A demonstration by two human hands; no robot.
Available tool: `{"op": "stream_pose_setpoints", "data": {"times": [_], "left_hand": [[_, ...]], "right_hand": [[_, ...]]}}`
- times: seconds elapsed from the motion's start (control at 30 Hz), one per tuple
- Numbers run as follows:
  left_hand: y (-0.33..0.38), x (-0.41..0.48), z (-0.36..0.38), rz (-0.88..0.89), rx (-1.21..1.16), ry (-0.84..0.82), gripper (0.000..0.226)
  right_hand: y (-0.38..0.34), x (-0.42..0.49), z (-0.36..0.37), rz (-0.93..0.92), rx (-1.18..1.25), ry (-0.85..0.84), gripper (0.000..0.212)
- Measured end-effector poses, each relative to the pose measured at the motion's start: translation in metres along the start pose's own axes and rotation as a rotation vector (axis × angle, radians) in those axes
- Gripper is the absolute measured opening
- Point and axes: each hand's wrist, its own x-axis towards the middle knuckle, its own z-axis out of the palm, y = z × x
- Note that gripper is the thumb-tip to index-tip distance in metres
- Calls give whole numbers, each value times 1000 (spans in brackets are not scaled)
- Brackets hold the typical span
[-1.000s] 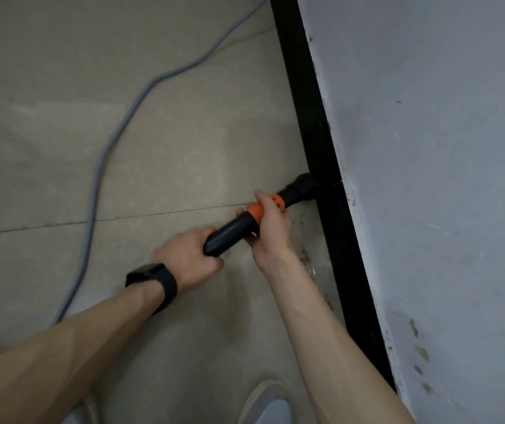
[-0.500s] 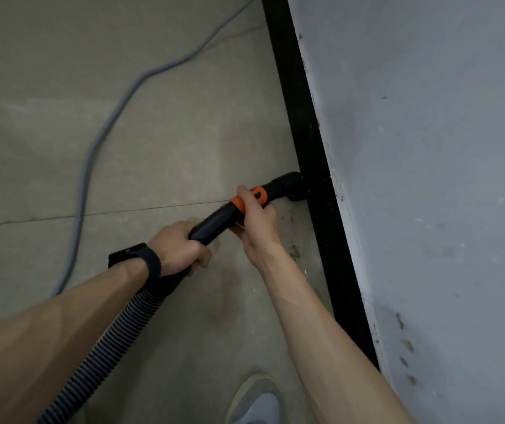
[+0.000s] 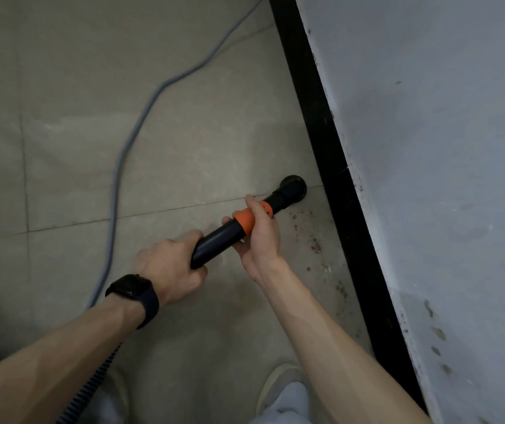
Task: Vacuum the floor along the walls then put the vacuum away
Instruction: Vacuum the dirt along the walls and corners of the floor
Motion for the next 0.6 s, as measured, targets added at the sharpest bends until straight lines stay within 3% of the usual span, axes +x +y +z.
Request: {"op": "stream_pose_setpoints", "data": {"times": [0.23, 0.43, 0.6], "left_hand": [[-41, -33, -16, -19, 118, -45, 28], [-63, -55, -17, -31, 4, -191, 28], [-55, -50, -6, -13, -86, -207, 28]], "right_hand": [[30, -34, 23, 162, 24, -10, 15], [59, -50, 30, 209, 4, 41, 27], [59, -46, 16, 152, -62, 87, 27]]}}
